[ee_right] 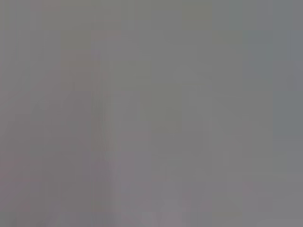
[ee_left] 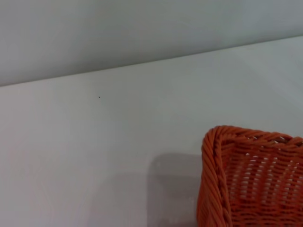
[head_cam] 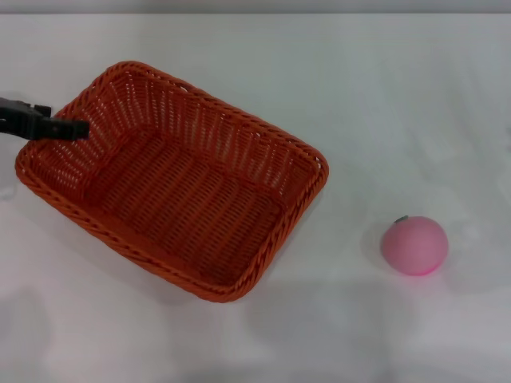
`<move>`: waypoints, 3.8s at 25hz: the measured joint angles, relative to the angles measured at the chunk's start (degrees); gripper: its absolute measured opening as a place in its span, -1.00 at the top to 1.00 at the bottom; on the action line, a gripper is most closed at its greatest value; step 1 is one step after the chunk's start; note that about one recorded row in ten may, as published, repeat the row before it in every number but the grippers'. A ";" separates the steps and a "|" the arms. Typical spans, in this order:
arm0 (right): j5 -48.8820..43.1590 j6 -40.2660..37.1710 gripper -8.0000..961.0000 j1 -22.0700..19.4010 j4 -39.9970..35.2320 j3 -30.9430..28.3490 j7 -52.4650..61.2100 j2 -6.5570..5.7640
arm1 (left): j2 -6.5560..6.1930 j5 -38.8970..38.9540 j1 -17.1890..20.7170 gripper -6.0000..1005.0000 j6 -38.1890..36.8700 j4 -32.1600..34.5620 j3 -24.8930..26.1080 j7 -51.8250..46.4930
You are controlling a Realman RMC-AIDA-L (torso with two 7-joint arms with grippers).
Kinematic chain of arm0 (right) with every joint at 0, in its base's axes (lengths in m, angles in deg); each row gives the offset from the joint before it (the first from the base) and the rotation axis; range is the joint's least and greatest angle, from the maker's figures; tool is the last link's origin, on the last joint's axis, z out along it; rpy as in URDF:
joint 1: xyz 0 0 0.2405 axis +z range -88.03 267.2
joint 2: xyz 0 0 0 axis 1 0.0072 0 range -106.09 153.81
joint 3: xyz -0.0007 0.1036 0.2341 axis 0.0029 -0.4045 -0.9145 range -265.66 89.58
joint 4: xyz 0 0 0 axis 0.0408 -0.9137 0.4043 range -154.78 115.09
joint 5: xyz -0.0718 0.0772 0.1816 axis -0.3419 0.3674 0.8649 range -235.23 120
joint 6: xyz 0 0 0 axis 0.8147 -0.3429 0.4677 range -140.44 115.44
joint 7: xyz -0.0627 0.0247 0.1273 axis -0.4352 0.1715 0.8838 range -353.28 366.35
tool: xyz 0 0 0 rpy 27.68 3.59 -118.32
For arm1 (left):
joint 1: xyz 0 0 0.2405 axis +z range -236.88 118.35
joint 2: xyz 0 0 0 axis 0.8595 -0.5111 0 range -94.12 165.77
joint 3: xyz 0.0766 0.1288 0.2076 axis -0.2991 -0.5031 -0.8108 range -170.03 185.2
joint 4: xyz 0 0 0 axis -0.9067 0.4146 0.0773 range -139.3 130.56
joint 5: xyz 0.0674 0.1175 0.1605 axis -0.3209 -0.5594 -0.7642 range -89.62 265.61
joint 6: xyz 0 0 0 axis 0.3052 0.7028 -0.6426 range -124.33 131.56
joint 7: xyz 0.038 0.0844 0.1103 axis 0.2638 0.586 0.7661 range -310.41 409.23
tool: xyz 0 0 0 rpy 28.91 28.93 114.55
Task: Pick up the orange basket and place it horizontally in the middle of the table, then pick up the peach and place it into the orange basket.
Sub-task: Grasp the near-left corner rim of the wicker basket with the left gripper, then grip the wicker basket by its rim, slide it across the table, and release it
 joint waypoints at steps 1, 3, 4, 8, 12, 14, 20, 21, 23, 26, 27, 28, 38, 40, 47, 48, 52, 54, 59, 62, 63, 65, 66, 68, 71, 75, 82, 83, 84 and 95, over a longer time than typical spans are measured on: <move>0.00 -0.02 -0.75 0.09 0.02 0.00 0.06 0.00 | 0.11 -0.10 -0.03 -0.74 -0.08 0.07 -0.32 0.00; 0.00 -0.04 -0.75 0.22 0.06 0.00 0.09 0.00 | 0.23 -0.27 -0.08 -0.74 -0.08 0.42 -0.87 -0.02; 0.00 -0.05 -0.75 0.29 0.11 0.00 0.09 0.00 | 0.28 -0.32 -0.10 -0.75 -0.09 0.51 -0.91 -0.01; 0.01 -0.06 -0.74 0.36 0.41 0.00 0.17 0.00 | 0.55 -0.56 -0.07 -0.75 -0.26 0.60 -0.93 0.51; 0.01 -0.13 -0.74 0.35 0.70 -0.01 0.19 0.00 | 0.84 -0.56 0.21 -0.39 -0.68 0.33 -0.94 0.76; 0.01 -0.33 -0.74 0.35 0.70 -0.01 0.19 0.01 | 0.90 -0.42 0.27 -0.32 -0.76 0.17 -0.94 0.76; 0.01 -0.42 -0.75 0.35 0.95 -0.01 0.20 0.09 | 0.87 -0.21 -0.05 -0.11 -0.58 0.42 -0.91 0.43; 0.01 -0.42 -0.75 0.35 0.96 -0.01 0.20 0.09 | 0.87 -0.21 -0.10 -0.08 -0.45 0.57 -0.91 0.39; 0.01 -0.42 -0.75 0.37 1.01 -0.01 0.20 0.09 | 0.88 -0.20 -0.13 0.04 -0.32 0.59 -0.89 0.34; 0.01 -0.39 -0.75 0.46 1.08 -0.01 0.20 0.09 | 0.89 -0.18 -0.20 0.28 -0.23 0.61 -0.89 -0.22; 0.00 -0.35 -0.75 0.47 1.08 -0.01 0.20 0.09 | 0.91 -0.15 -0.20 0.36 -0.20 0.61 -0.89 -0.40; 0.01 -0.32 -0.75 0.49 1.08 -0.01 0.20 0.09 | 1.01 -0.11 -0.21 0.45 -0.15 0.53 -0.91 -0.61; 0.54 0.02 -0.74 0.61 0.83 -0.43 0.26 0.09 | 1.94 4.02 0.53 0.69 3.18 -3.12 -0.37 -4.36; 0.69 -0.01 -0.74 0.62 0.82 -0.57 0.26 0.09 | 1.93 5.37 0.87 0.69 3.86 -4.37 -0.34 -6.46; 1.46 -0.55 -0.68 0.69 0.41 -0.69 -0.32 0.09 | 1.92 7.87 0.80 0.69 4.54 -5.85 -0.27 -13.49; 1.51 -0.62 -0.66 0.70 0.26 -0.70 -0.35 0.09 | 1.92 8.39 0.65 0.69 4.54 -5.86 -0.31 -14.34; 1.54 -0.68 -0.61 0.70 -0.16 -0.71 -0.41 0.01 | 1.69 10.70 -0.08 0.69 4.55 -5.89 -0.42 -18.53; 1.54 -0.68 -0.59 0.66 -0.49 -0.71 -0.46 0.00 | 1.62 11.56 -0.69 0.69 4.36 -5.84 -0.40 -20.87; 1.59 -0.70 -0.60 0.71 -1.07 -0.71 -0.49 -0.07 | 1.83 12.07 -1.89 0.69 2.91 -5.31 -0.50 -26.38; 1.59 -0.90 -0.60 0.98 -1.49 -0.68 -0.78 -0.10 | 2.47 11.00 -2.47 0.69 0.83 -5.30 -1.32 -30.39; 1.53 -0.94 -0.60 1.07 -1.54 -0.62 -0.96 -0.10 | 2.77 10.36 -2.64 0.69 0.10 -5.30 -1.75 -31.87; 1.47 -0.99 -0.60 1.18 -1.77 -0.45 -1.12 -0.10 | 3.28 9.27 -3.01 0.69 -1.32 -5.30 -2.95 -35.01; 1.43 -1.04 -0.60 1.23 -1.87 -0.37 -1.13 -0.09 | 3.55 8.88 -3.23 0.69 -1.94 -5.30 -3.70 -36.41; 1.27 -1.11 -0.60 1.28 -2.02 -0.26 -1.13 -0.09 | 4.13 8.39 -3.74 0.69 -3.24 -5.30 -5.72 -39.55; 1.23 -1.12 -0.60 1.30 -2.04 -0.23 -1.13 -0.08 | 4.80 8.26 -4.33 0.69 -4.67 -5.30 -8.46 -43.73; 1.19 -1.12 -0.60 1.35 -2.17 -0.18 -1.13 -0.09 | 5.59 8.31 -5.52 0.69 -6.87 -4.68 -10.45 -48.93; 0.96 -0.38 -0.60 1.42 -2.21 -0.03 -1.13 -0.14 | 5.97 10.50 -8.08 0.69 -9.99 2.89 -10.50 -52.03; 0.94 -0.20 -0.60 1.42 -2.21 -0.02 -1.13 -0.15 | 6.04 10.67 -8.23 0.69 -10.21 3.25 -10.51 -52.06; 0.93 -0.10 -0.60 1.41 -2.25 -0.01 -1.12 -0.15 | 6.08 10.72 -8.32 0.69 -10.45 3.43 -10.51 -52.17; 0.88 0.03 -0.61 1.53 -3.71 0.00 -0.83 -0.18 | 6.15 10.53 -7.31 0.69 -13.25 4.73 -10.60 -52.15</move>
